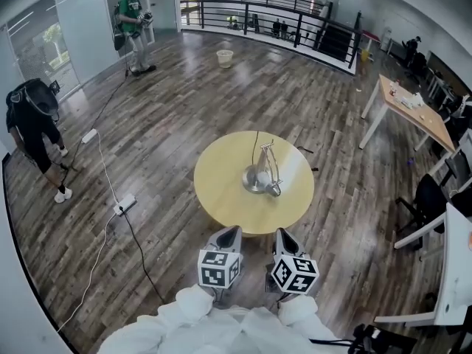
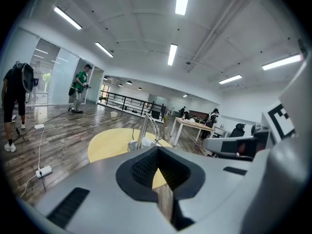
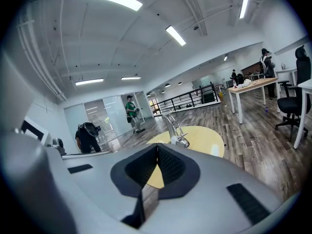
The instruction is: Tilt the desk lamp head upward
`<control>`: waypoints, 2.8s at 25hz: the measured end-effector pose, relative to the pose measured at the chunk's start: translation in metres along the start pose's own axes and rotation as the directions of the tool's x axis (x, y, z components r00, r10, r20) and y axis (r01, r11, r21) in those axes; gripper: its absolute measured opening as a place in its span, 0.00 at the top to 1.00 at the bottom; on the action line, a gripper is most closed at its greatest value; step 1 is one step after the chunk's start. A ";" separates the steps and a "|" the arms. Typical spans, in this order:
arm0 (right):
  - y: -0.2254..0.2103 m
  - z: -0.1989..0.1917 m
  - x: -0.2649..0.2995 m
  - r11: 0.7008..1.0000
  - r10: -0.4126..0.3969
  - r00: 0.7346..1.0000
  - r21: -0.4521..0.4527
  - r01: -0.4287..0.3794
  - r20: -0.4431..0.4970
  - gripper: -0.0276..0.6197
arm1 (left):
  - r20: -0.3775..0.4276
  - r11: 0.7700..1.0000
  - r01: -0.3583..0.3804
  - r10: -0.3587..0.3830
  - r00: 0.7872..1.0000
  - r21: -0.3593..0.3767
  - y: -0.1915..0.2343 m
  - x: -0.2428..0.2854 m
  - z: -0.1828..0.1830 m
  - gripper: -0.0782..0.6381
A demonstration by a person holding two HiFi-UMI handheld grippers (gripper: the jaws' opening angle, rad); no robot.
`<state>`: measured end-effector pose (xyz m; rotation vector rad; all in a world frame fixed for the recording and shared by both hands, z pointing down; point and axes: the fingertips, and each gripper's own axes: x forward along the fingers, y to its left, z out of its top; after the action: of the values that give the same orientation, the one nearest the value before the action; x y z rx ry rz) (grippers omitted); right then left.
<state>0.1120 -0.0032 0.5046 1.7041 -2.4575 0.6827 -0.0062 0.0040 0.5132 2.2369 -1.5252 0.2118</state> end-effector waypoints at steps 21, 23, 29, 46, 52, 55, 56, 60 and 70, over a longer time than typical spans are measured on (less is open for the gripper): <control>-0.065 0.009 0.051 0.992 -0.100 0.995 0.078 0.100 -0.010 0.94 | -0.033 0.999 0.007 -0.005 0.999 0.039 0.028 0.081 0.028 0.89; -0.070 0.017 0.062 0.991 -0.110 0.994 0.079 0.109 0.000 0.94 | -0.032 0.999 0.019 -0.018 0.999 0.050 0.033 0.093 0.036 0.89; -0.082 0.034 0.102 0.985 -0.146 0.989 0.099 0.142 0.027 0.94 | -0.055 0.996 0.062 -0.059 0.997 0.069 0.054 0.133 0.050 0.89; -0.129 0.064 0.196 0.984 -0.084 0.994 0.163 0.073 0.063 0.94 | -0.140 0.941 0.269 -0.243 0.960 0.208 0.108 0.262 0.069 0.89; -0.137 0.024 0.211 0.987 0.153 0.986 0.068 -0.149 -0.066 0.74 | -0.233 0.864 0.384 -0.320 0.918 0.326 0.101 0.315 0.074 0.72; -0.134 -0.006 0.224 0.968 0.235 0.956 -0.043 -0.246 -0.177 0.53 | -0.253 0.826 0.426 -0.352 0.901 0.369 0.092 0.332 0.077 0.66; -0.134 -0.016 0.229 0.960 0.255 0.946 -0.060 -0.272 -0.201 0.51 | -0.252 0.813 0.441 -0.367 0.895 0.380 0.089 0.338 0.076 0.64; -0.133 -0.042 0.255 0.939 0.311 0.922 -0.078 -0.336 -0.232 0.48 | -0.259 0.795 0.494 -0.424 0.868 0.352 0.074 0.355 0.074 0.61; -0.128 -0.046 0.299 0.924 0.372 0.911 -0.021 -0.381 -0.177 0.51 | -0.270 0.761 0.542 -0.471 0.840 0.357 0.048 0.389 0.083 0.71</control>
<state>0.1050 -0.2821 0.6778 1.1036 -2.6739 0.7487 0.0911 -0.3769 0.5886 2.7956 -0.7766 0.5887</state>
